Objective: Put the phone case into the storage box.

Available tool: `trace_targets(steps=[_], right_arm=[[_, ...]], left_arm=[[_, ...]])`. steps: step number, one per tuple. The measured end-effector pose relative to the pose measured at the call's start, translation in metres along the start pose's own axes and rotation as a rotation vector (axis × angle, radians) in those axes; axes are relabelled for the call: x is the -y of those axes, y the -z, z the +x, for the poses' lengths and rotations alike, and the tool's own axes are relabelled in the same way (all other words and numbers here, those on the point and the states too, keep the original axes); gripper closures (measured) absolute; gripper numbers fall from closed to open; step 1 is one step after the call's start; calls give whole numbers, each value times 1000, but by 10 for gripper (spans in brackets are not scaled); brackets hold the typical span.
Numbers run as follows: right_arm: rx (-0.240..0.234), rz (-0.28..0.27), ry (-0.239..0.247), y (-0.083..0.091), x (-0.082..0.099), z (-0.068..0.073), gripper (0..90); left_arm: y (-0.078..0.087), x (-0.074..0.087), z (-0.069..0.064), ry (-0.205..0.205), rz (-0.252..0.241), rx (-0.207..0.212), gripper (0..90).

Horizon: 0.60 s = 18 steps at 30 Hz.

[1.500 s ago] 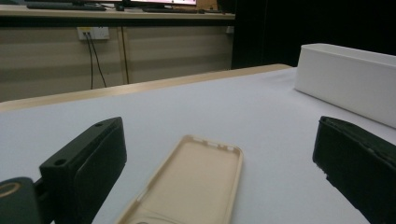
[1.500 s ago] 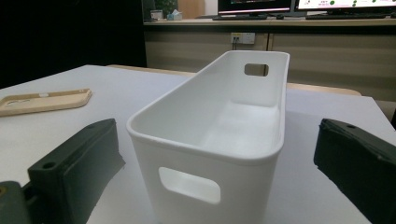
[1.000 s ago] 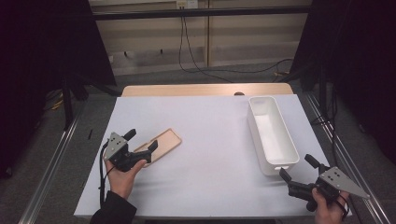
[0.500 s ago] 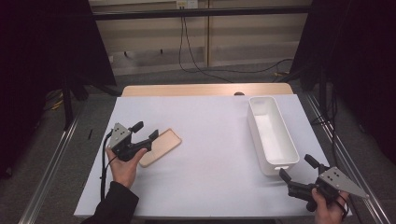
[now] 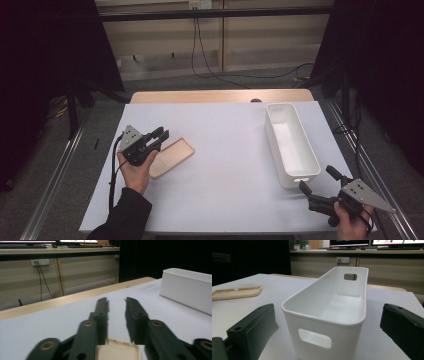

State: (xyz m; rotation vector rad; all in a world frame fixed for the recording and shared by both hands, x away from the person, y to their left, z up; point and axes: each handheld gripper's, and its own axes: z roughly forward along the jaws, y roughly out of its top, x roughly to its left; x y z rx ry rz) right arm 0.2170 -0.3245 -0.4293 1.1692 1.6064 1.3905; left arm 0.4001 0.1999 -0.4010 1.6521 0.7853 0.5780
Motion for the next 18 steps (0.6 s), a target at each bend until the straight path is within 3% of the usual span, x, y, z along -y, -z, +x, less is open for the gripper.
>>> trace_targets(steps=[8, 18], right_arm=[[-1, 1, 3, 0, 0, 0, 0], [0, 0, 1, 1, 0, 0, 0]], left_arm=[[-4, -5, 4, 5, 10, 17, 900], [-14, -11, 10, 30, 60, 6, 900]])
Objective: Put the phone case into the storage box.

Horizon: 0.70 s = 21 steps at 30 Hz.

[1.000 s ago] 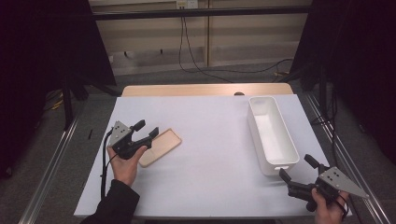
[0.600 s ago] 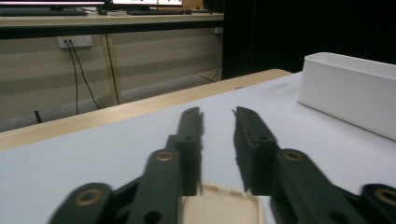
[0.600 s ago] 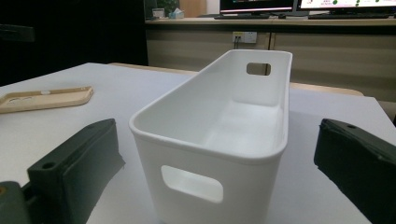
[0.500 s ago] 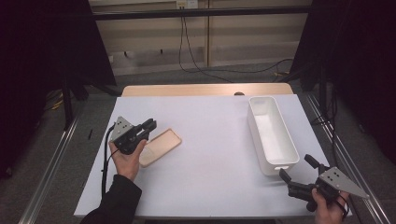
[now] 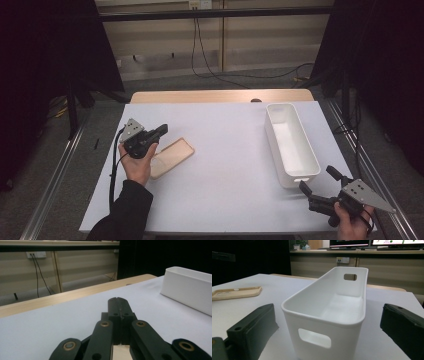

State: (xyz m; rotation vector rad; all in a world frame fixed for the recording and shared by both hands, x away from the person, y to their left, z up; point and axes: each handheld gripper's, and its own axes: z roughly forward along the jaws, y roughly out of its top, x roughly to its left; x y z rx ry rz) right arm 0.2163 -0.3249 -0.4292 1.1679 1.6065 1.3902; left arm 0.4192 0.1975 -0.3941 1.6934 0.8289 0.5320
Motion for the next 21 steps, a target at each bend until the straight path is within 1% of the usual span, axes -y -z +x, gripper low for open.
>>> trace_targets(steps=[2, 4, 5, 7, 9, 10, 14, 16, 18, 19, 20, 21], right_arm=[[0, 0, 0, 0, 0, 0, 0], [-1, -1, 0, 0, 0, 0, 0], [-1, -1, -1, 0, 0, 0, 0], [-1, -1, -1, 0, 0, 0, 0], [-1, 0, 1, 0, 0, 0, 0], [0, 0, 1, 0, 0, 0, 0], [3, -1, 0, 0, 0, 0, 0], [3, 0, 0, 0, 0, 0, 0], [1, 0, 1, 0, 0, 0, 0], [0, 1, 2, 0, 0, 0, 0], [1, 1, 2, 0, 0, 0, 0], [1, 0, 0, 0, 0, 0, 0]], left_arm=[[-2, -3, 1, 6, 22, -12, 900], [-3, -5, 3, 26, 51, -11, 900], [-4, -7, 4, 24, 65, -11, 900], [-6, -9, 6, 34, 90, -7, 900], [-7, -9, 6, 34, 106, -5, 900], [-8, -10, 6, 36, 110, 6, 900], [-11, -12, 5, 15, 153, 13, 900], [-13, -13, 7, 34, 178, 19, 900], [-17, -13, 9, 42, 219, 19, 900], [-17, -13, 9, 42, 219, 19, 900], [-20, -14, 12, 62, 257, 20, 900], [-23, -14, 15, 76, 281, 37, 900]])
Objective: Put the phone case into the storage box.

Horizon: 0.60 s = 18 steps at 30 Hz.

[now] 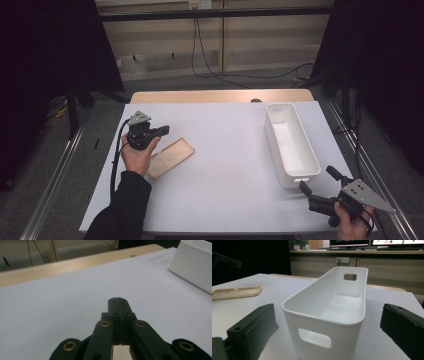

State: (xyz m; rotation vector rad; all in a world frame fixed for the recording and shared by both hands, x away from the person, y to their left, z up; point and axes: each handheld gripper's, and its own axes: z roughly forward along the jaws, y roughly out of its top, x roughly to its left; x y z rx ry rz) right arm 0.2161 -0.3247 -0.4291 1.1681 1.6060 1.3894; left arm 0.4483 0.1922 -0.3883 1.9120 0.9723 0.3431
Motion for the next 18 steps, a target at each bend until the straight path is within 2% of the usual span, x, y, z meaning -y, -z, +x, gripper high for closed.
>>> trace_targets(steps=[2, 7, 13, 18], right_arm=[[0, 1, 2, 0, 0, 0, 0], [6, 5, 11, 0, 0, 0, 0], [4, 1, 5, 0, 0, 0, 0], [1, 1, 3, 0, 0, 0, 0]], left_arm=[[-3, -1, 1, 2, 31, -17, 900], [-8, -3, 4, 12, 94, -13, 900], [-12, -9, 12, 29, 142, -43, 900], [-20, -11, 12, 33, 179, -70, 900]])
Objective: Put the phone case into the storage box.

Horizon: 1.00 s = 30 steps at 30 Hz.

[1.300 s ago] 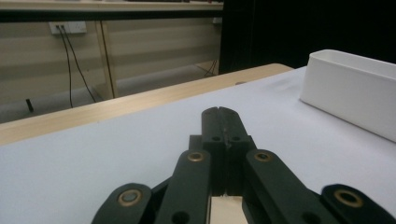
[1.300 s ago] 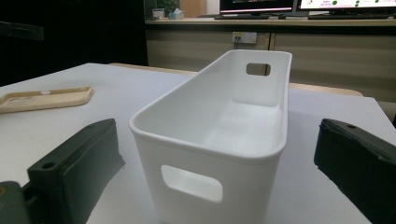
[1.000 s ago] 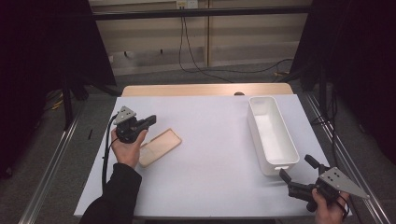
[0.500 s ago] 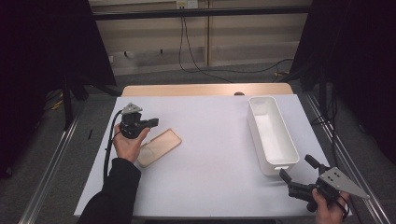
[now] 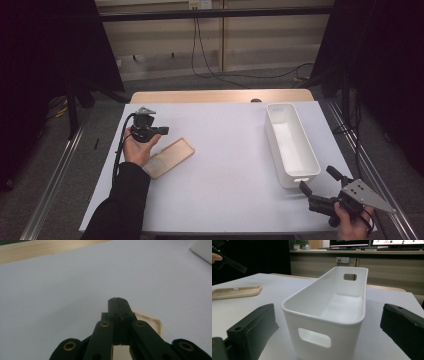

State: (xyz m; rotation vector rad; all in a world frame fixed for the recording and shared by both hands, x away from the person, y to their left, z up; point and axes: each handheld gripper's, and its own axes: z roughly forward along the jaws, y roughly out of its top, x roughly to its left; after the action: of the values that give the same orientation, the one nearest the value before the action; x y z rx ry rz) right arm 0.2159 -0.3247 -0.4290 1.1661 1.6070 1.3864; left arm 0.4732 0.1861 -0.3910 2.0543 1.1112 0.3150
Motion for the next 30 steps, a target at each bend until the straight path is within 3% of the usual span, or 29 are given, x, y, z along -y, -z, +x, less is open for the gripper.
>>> trace_targets(steps=[3, 11, 20, 30], right_arm=[[-2, 3, 3, 0, 0, 0, 0], [-3, 4, 18, 0, 0, 1, 0], [-7, 12, 12, -1, 0, 2, 0], [-7, 12, 10, 0, 0, 1, 0]], left_arm=[[-5, 0, 0, 4, 30, -8, 900], [-15, 2, 0, -6, 36, -37, 900], [-32, 5, 4, 24, 70, -37, 900], [-55, 5, 0, 22, 118, -36, 900]])
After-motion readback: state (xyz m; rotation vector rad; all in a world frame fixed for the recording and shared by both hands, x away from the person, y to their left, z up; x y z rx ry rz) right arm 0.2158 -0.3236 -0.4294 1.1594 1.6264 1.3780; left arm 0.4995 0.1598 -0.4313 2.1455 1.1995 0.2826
